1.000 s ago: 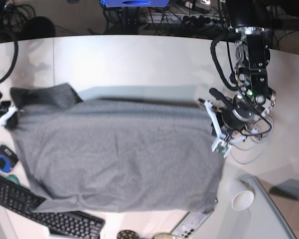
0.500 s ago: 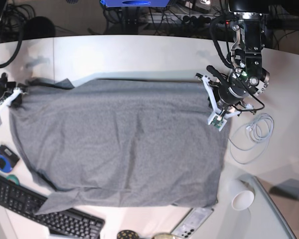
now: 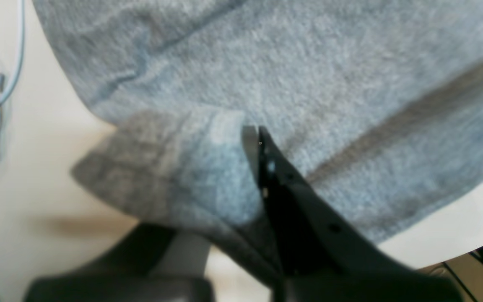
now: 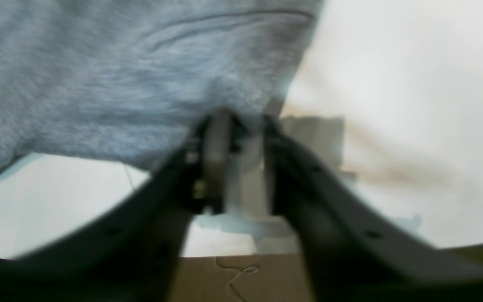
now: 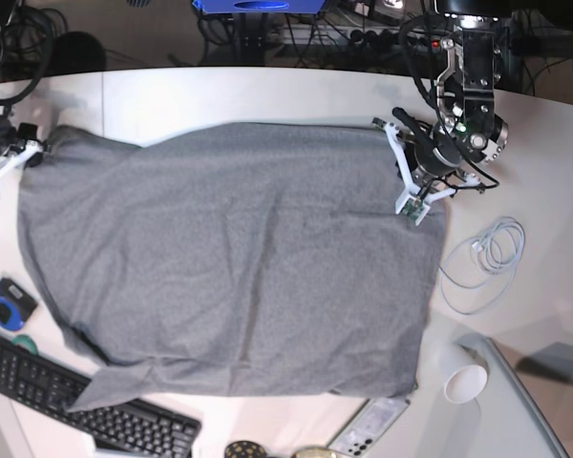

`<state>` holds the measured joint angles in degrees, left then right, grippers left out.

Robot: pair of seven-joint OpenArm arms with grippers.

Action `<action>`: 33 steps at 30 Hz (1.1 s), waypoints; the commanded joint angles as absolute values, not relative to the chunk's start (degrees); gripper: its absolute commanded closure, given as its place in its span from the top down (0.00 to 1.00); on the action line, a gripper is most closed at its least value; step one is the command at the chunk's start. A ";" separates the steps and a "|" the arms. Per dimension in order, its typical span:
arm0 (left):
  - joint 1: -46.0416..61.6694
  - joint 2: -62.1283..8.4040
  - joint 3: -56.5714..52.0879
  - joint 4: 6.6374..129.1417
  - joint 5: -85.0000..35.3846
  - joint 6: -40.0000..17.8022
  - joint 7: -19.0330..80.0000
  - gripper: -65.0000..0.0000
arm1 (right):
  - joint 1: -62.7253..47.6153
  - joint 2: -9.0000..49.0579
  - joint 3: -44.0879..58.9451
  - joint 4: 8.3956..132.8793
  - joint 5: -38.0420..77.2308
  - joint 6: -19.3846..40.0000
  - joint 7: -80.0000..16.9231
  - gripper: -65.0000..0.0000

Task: Layout the t-shirt on the table in an organized manner, then fold the t-shirt properly
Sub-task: 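Release the shirt and move both grippers to its two corners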

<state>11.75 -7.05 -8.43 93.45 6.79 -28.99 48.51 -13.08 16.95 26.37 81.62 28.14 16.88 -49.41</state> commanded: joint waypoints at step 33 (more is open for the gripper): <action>7.87 -4.53 -21.23 97.45 6.29 -28.88 47.87 0.00 | 2.42 22.55 12.97 66.42 29.14 17.01 -31.78 0.02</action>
<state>8.45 -3.77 -21.02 96.47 6.61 -28.97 48.71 1.69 21.52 12.38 65.30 28.01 16.56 -33.34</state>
